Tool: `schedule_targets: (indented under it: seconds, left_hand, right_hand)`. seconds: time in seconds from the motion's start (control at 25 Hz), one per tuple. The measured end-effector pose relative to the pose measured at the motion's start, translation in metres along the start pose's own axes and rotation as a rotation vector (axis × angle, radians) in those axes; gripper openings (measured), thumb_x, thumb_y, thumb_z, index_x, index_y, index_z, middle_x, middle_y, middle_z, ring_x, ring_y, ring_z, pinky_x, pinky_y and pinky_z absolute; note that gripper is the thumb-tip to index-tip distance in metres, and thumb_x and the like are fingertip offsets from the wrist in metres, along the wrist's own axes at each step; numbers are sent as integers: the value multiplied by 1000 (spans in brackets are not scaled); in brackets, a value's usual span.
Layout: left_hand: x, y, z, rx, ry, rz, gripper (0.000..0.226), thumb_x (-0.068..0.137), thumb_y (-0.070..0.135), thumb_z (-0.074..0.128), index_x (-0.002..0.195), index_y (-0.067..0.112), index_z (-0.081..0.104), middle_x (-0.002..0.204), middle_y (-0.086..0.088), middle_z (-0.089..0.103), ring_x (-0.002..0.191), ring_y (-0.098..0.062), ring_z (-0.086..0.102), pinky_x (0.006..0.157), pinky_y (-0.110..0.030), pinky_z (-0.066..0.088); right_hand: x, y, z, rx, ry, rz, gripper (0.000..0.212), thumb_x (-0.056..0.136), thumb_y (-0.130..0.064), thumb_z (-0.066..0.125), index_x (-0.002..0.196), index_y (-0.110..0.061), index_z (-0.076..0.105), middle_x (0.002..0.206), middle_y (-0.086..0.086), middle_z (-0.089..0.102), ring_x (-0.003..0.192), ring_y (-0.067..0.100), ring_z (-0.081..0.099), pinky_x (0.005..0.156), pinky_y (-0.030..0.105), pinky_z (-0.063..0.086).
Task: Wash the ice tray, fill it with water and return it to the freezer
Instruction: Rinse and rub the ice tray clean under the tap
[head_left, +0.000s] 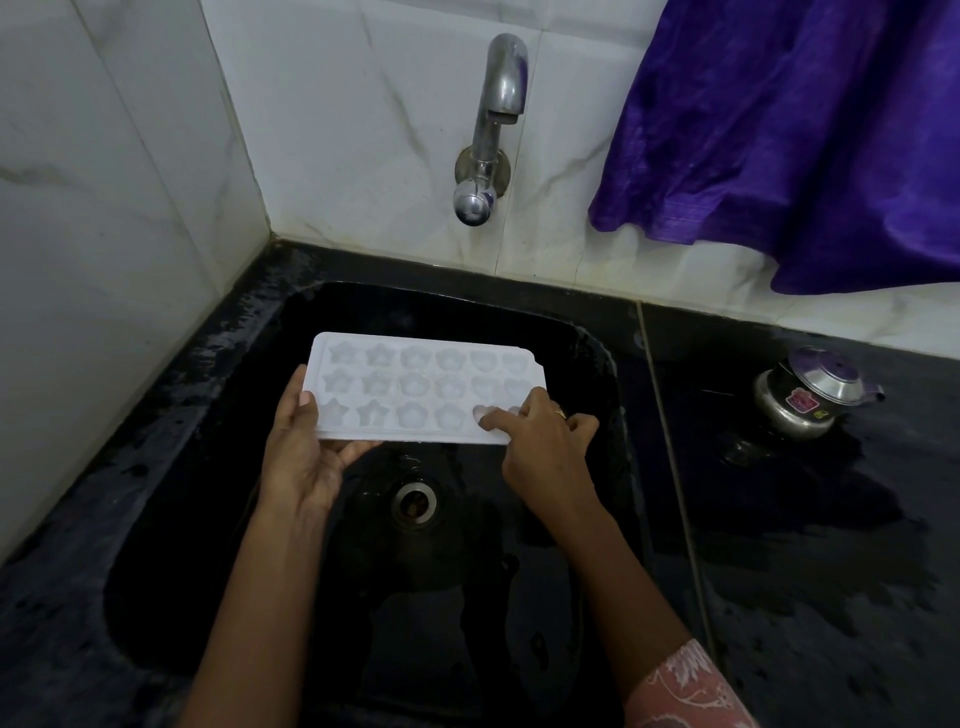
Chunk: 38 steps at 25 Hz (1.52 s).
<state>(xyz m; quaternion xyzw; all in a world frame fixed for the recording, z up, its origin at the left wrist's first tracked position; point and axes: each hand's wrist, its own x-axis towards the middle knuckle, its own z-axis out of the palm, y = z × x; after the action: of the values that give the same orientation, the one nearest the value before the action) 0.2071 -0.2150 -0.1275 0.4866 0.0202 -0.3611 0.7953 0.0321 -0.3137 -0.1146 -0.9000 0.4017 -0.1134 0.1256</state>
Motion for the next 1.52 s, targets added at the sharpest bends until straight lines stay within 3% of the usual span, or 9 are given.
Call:
schedule_targets:
  seconds: [0.16,0.28,0.44,0.56,0.84,1.0,1.16,1.4,1.52]
  left_hand:
    - [-2,1,2,-2,3,-1,36,102,21,30,135,24,43,109,2,60,95,-20,61,53,-39,58]
    - [-3,1,4,-8,1,13,35,102,21,31,134,24,44,108,2,60,95,-20,61,53,-39,58]
    - [-5,1,7,4,-7,12,31,102,21,29,127,26,48,105,3,61,93,-18,61,59,-44,58]
    - [-6,1,8,-8,6,2,33,102,21,30,130,26,46,106,2,60,93,-19,61,66,-47,53]
    - [-4,-2,4,5,-4,-7,37,102,21,31,136,22,43,122,-5,56,97,-21,61,60,-42,54]
    - [-3,-4,5,4,-5,3,35,102,21,31,134,23,43,111,1,60,95,-20,62,58,-40,54]
    - [-2,-5,4,2,7,-7,35,102,22,30,133,24,45,108,2,61,95,-20,62,60,-42,53]
    - [-4,-8,6,-3,10,-15,34,102,22,30,131,25,47,107,3,62,95,-19,62,60,-41,54]
    - [-5,-7,9,-8,5,-16,33,102,22,30,129,26,48,108,2,62,96,-20,62,61,-42,54]
  right_hand:
    - [1,-4,-6,-19,38,27,55,79,7,46,121,-28,54,98,-6,30,89,9,33,73,24,3]
    - [3,-13,-7,2,113,-32,59,74,11,43,117,-27,59,94,-4,33,84,10,33,73,25,3]
    - [6,-23,-4,-4,-16,-92,59,79,8,45,120,-32,57,98,-4,28,91,11,30,72,26,3]
    - [7,-26,-1,-25,-42,-87,61,80,9,46,124,-32,54,100,-4,27,100,16,38,70,27,3]
    - [7,-24,-2,-39,-55,-77,56,81,2,49,123,-34,53,104,-2,32,105,17,41,75,29,3]
    - [9,-23,-3,-53,-84,-52,56,82,1,50,128,-31,51,113,3,39,109,18,41,84,33,10]
    - [9,-22,0,-32,-88,-80,57,83,3,46,123,-36,54,101,-4,29,107,16,40,72,27,2]
    - [8,-23,-4,-14,-53,-49,56,79,6,45,122,-28,54,111,1,41,99,14,41,73,28,5]
    - [9,-30,-3,15,26,-87,60,75,12,42,123,-22,54,102,2,40,86,13,35,74,28,6]
